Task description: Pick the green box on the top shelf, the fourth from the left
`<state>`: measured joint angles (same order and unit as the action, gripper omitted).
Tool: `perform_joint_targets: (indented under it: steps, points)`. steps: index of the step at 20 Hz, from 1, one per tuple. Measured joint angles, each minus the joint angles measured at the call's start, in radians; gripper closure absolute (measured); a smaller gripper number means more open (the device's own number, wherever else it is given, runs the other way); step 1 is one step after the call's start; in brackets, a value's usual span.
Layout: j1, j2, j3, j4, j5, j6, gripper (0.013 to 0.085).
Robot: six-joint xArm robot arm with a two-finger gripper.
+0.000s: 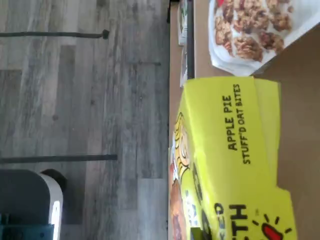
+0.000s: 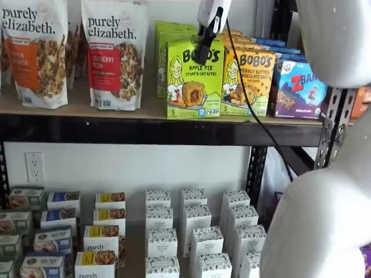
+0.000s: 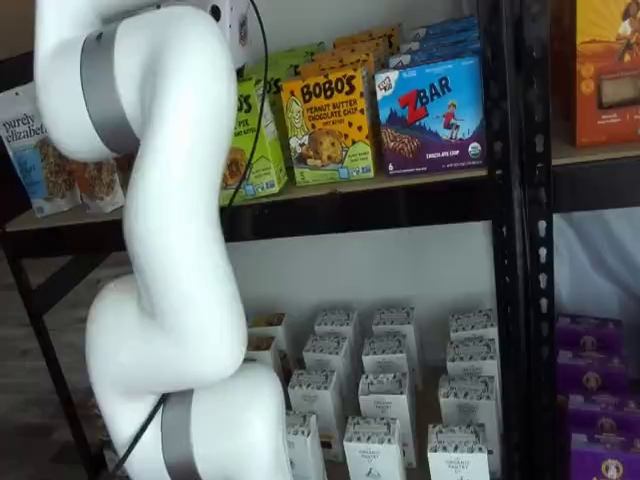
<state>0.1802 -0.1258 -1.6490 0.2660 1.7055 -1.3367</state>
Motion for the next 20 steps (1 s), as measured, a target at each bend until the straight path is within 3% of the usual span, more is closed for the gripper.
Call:
perform_joint_targets:
  steps: [8, 20]
  points:
    - [-0.006, -0.058, 0.036, 0.001, 0.054, 0.000, 0.0770]
    - [-0.018, -0.176, 0.146, -0.010, 0.070, -0.011, 0.0770]
